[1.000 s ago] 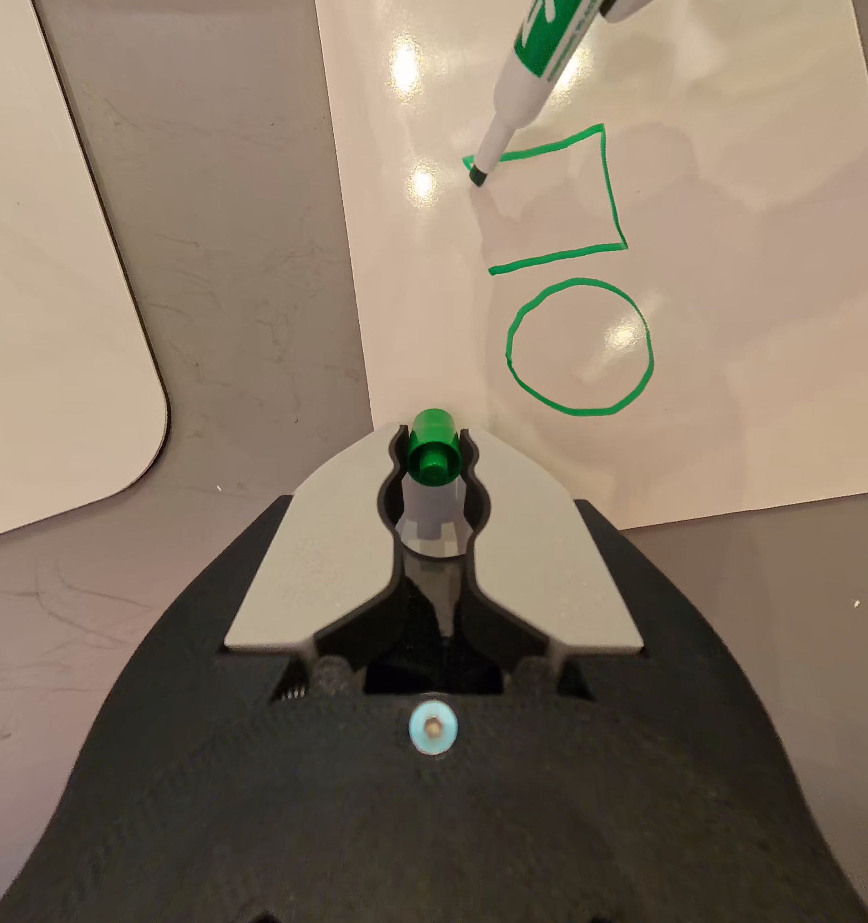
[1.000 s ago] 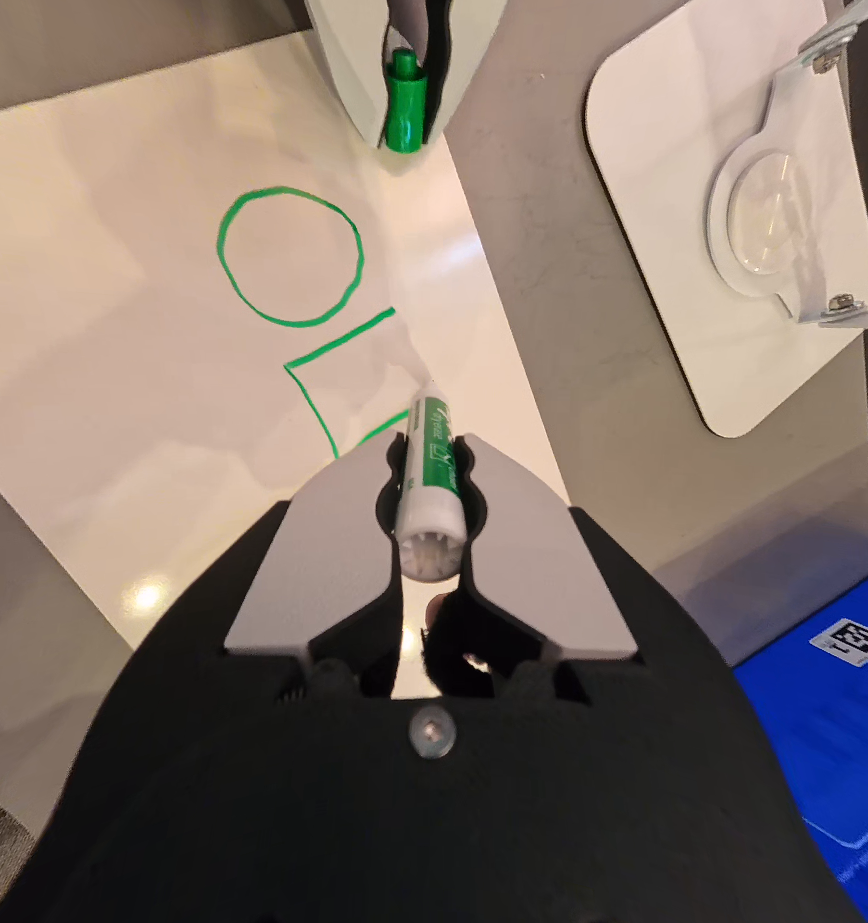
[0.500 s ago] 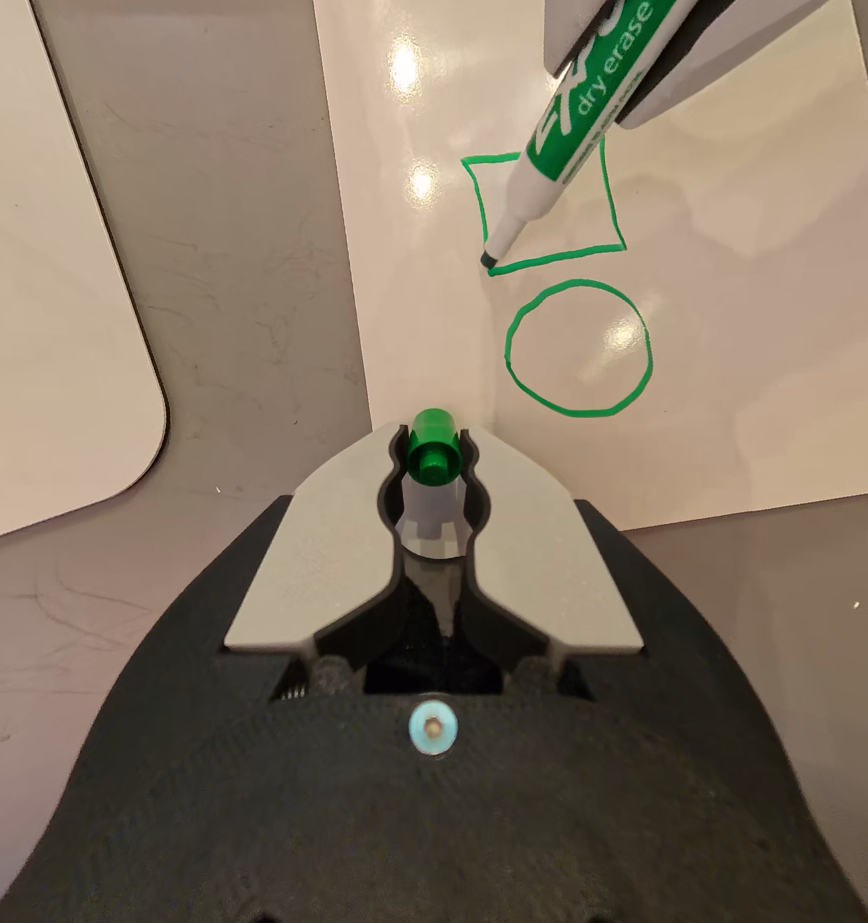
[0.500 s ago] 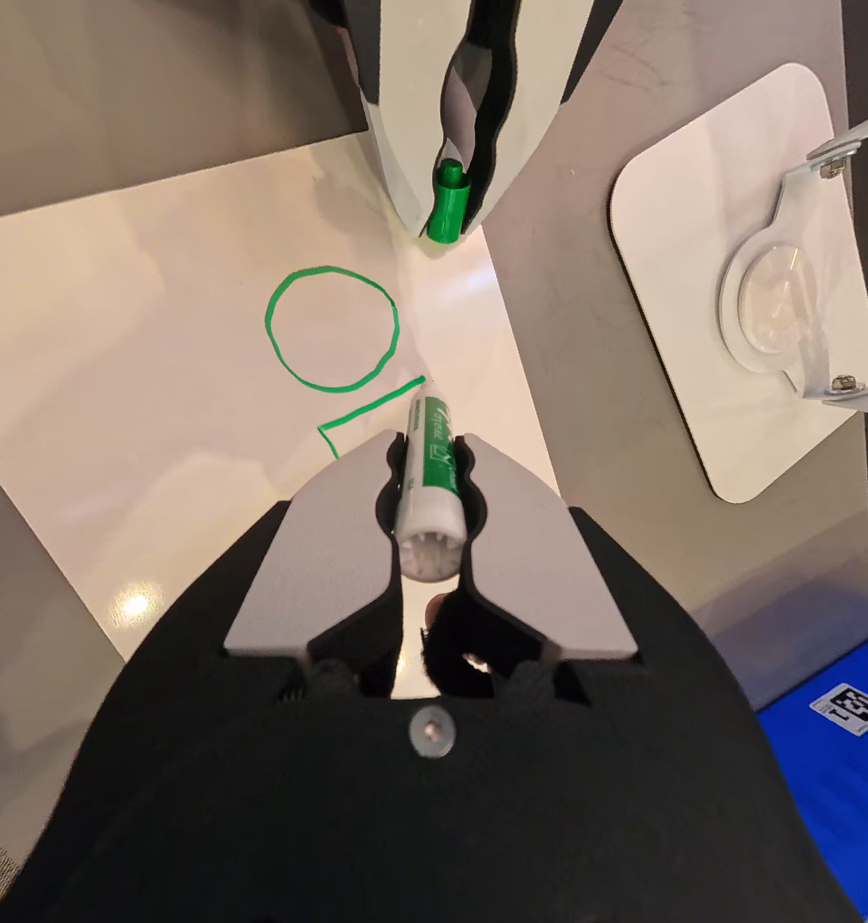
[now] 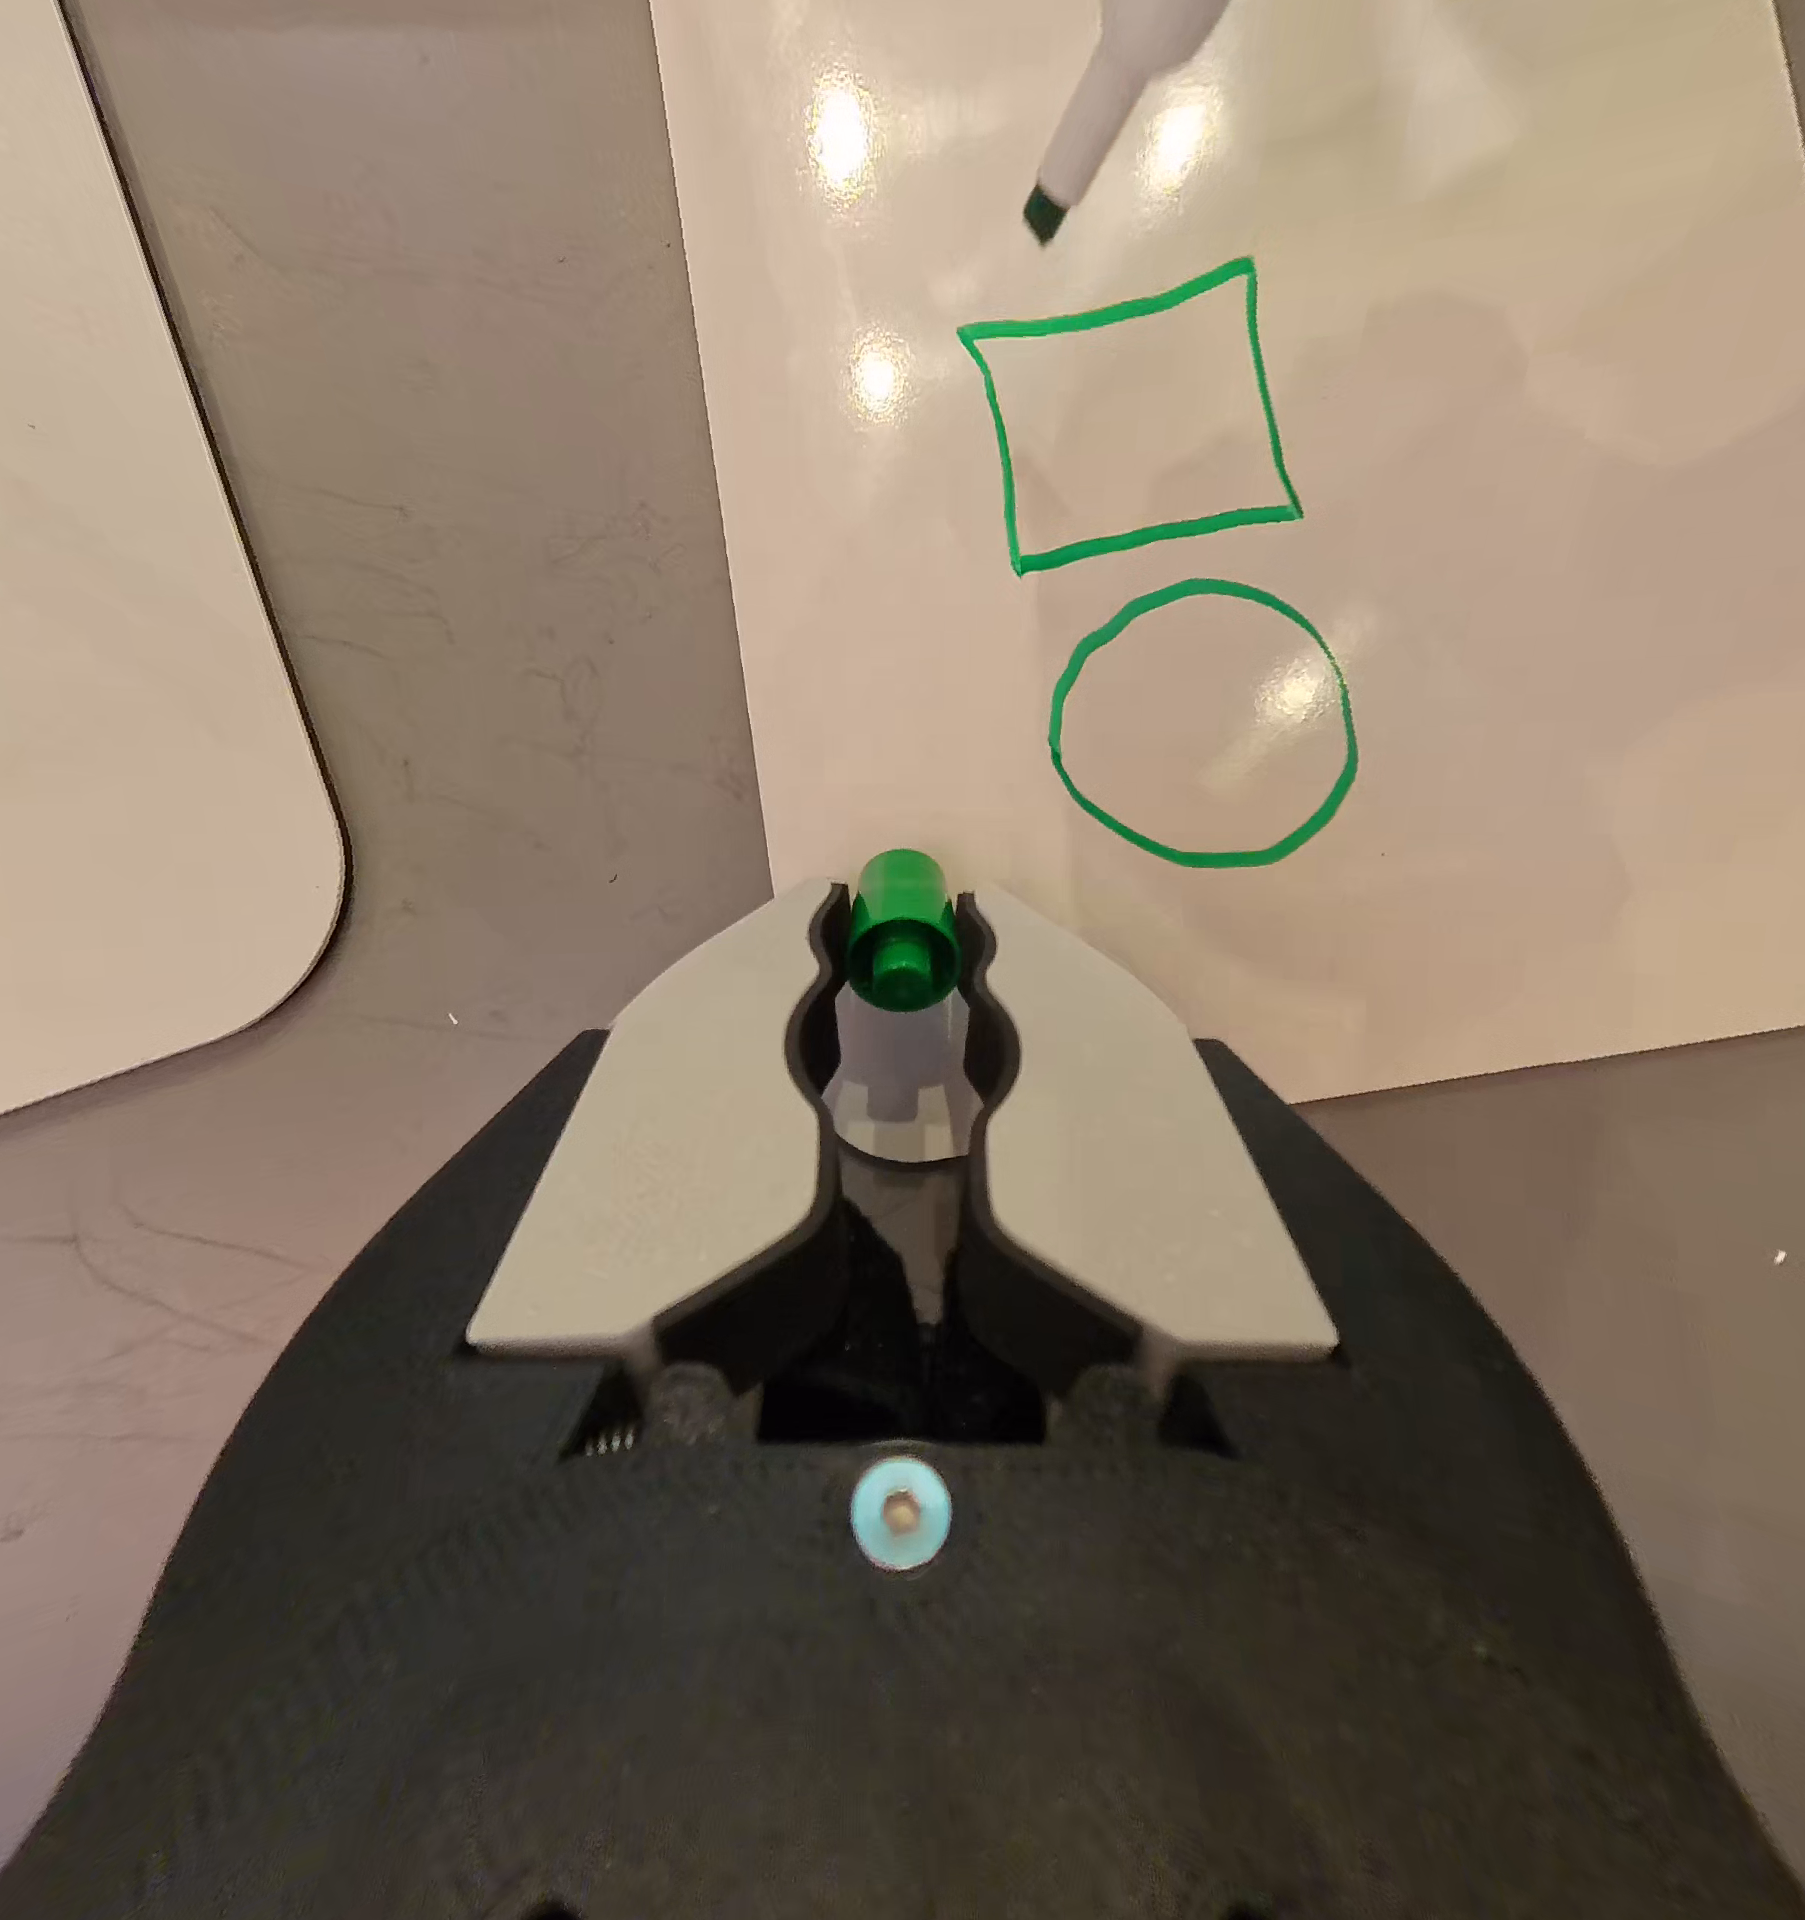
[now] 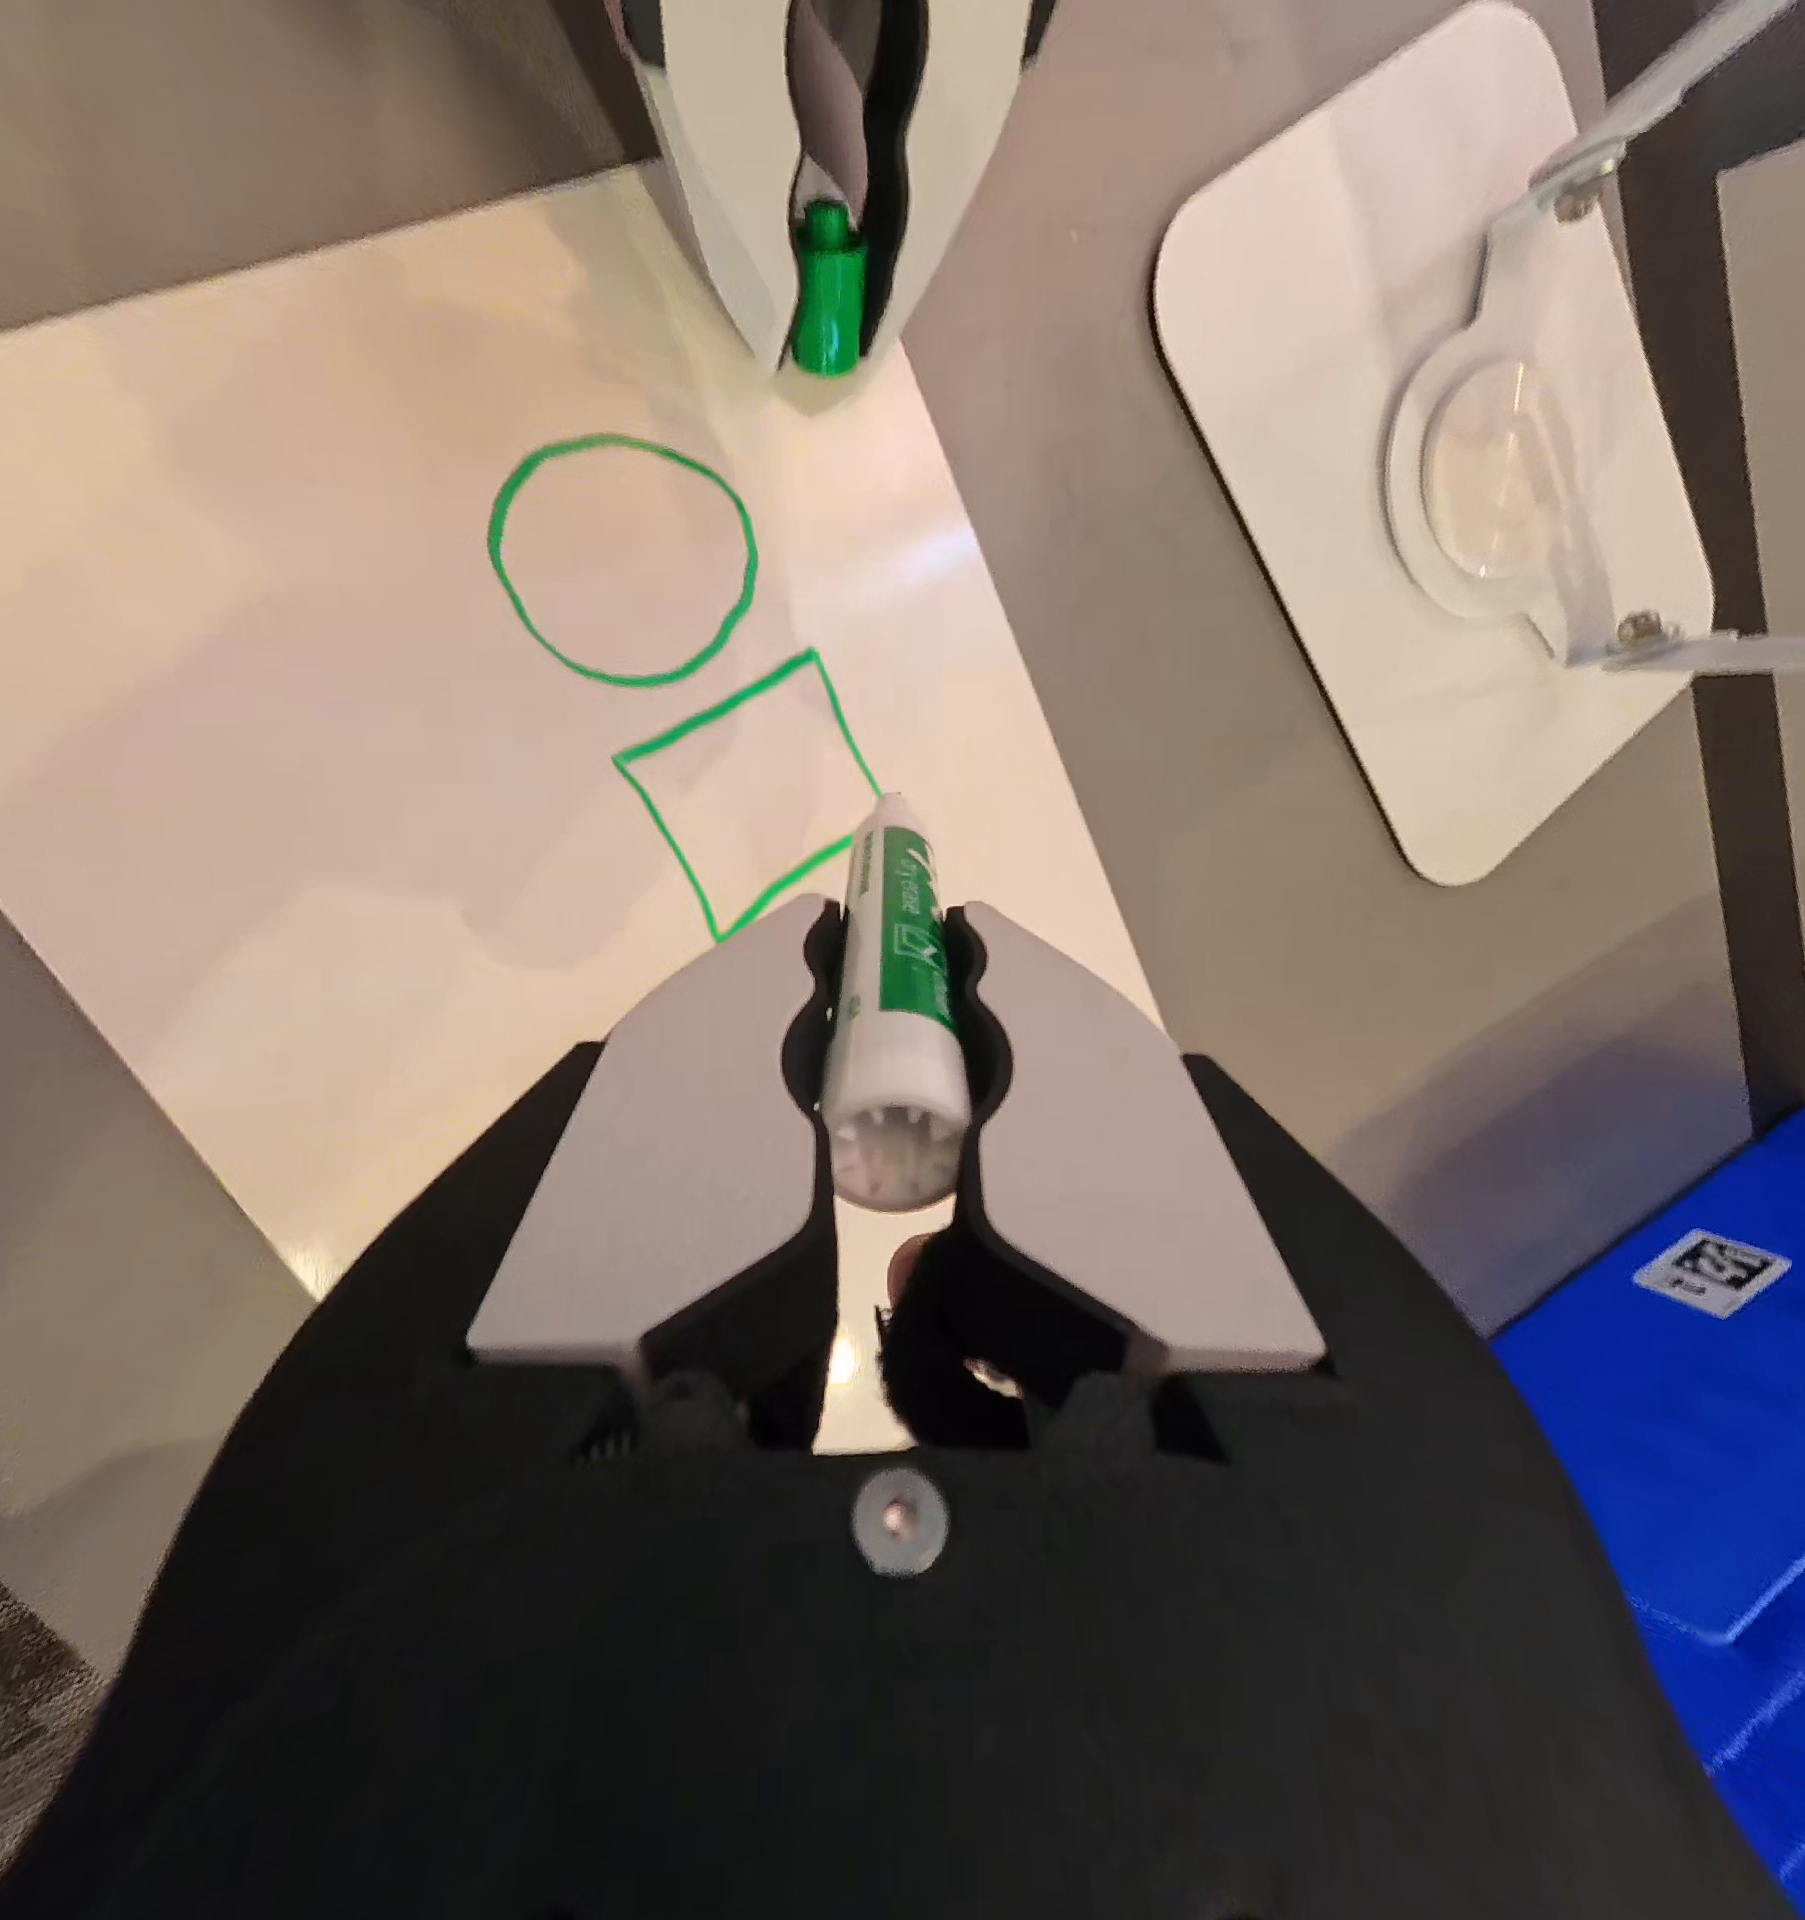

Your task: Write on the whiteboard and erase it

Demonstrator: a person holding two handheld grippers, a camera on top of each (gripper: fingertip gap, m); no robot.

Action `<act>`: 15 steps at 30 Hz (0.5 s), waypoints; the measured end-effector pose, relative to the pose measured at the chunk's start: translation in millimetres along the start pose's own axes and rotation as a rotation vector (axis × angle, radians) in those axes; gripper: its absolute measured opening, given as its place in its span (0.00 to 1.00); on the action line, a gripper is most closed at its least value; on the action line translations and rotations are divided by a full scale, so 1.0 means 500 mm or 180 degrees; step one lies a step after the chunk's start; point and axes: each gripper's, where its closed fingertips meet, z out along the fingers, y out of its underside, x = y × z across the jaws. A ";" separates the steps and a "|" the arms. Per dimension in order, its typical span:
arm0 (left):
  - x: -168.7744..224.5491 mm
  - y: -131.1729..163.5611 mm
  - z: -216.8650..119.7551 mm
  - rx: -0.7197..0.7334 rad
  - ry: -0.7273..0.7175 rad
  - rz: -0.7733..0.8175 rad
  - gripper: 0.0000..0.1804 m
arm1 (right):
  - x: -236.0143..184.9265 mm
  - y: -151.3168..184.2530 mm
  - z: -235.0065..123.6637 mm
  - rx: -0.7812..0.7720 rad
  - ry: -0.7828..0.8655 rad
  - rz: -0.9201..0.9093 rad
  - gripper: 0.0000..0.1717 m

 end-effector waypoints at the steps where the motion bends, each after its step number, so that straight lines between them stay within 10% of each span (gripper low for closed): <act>1: 0.000 0.000 0.000 -0.0003 -0.0003 0.0002 0.11 | 0.001 0.013 -0.004 -0.0022 0.0017 0.0037 0.12; 15: 0.000 -0.001 0.000 -0.0004 -0.0007 0.0003 0.11 | -0.027 0.054 0.010 -0.0088 -0.0069 0.0152 0.12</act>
